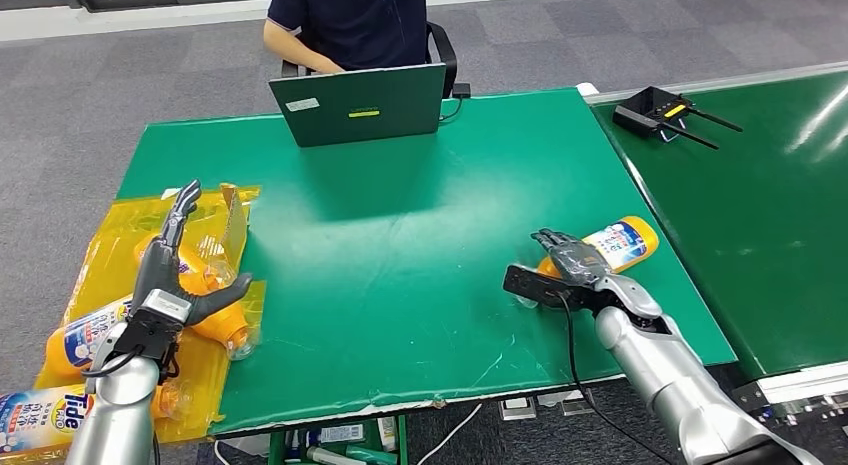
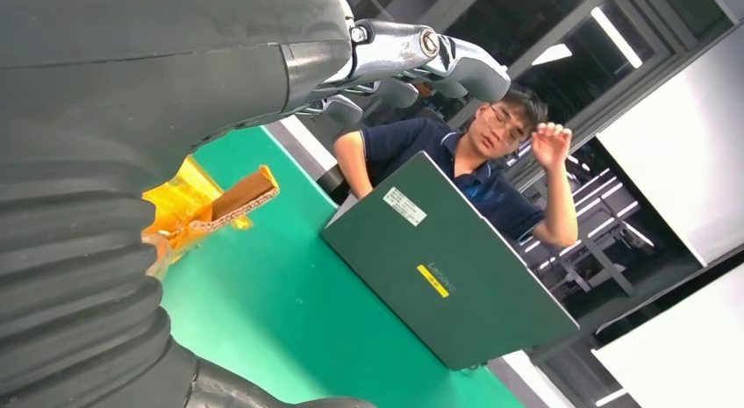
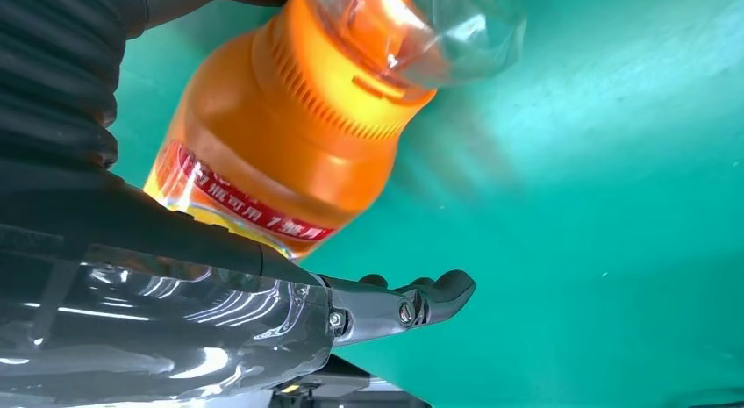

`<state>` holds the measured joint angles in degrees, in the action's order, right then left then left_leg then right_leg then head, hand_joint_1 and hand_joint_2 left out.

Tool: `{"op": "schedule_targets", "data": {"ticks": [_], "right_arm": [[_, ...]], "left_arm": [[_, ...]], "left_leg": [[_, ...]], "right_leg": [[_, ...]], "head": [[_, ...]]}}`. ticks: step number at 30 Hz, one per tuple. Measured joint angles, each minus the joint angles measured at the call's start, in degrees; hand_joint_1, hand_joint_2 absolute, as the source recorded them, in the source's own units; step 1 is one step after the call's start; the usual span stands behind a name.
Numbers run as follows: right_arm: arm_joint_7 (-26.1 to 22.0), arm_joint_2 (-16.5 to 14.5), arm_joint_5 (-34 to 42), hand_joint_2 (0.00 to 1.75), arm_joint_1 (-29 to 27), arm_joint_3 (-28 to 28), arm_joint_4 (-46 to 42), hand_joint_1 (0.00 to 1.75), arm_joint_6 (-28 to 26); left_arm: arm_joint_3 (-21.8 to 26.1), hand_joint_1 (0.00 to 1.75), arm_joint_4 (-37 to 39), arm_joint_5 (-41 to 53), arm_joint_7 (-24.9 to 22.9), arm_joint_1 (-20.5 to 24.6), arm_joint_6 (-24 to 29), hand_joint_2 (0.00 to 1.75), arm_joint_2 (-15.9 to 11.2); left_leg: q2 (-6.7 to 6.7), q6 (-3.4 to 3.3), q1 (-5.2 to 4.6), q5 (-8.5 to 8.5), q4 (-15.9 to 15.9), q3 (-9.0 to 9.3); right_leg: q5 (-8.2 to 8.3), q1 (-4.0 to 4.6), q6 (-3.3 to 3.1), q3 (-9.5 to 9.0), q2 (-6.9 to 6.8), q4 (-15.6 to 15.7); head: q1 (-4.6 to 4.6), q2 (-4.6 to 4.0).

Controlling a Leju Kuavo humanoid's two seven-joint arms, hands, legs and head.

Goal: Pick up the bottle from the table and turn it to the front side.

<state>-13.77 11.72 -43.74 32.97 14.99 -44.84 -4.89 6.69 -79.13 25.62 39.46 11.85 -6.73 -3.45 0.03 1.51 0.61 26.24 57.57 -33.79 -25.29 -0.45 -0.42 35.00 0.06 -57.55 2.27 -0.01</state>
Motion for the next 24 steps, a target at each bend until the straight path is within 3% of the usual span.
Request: {"op": "schedule_targets", "data": {"ticks": [24], "right_arm": [[0.2,0.0,0.1,1.75,0.9,0.0,1.6,0.00,-0.2]], "left_arm": [[1.0,0.00,-1.9,0.0,-0.3,-1.4,0.1,1.75,0.2]], "left_leg": [[-0.01,0.00,0.00,0.00,0.0,0.00]], "right_leg": [[0.00,0.00,0.00,0.00,-0.01,0.0]], "head": [[-0.01,0.01]]}}
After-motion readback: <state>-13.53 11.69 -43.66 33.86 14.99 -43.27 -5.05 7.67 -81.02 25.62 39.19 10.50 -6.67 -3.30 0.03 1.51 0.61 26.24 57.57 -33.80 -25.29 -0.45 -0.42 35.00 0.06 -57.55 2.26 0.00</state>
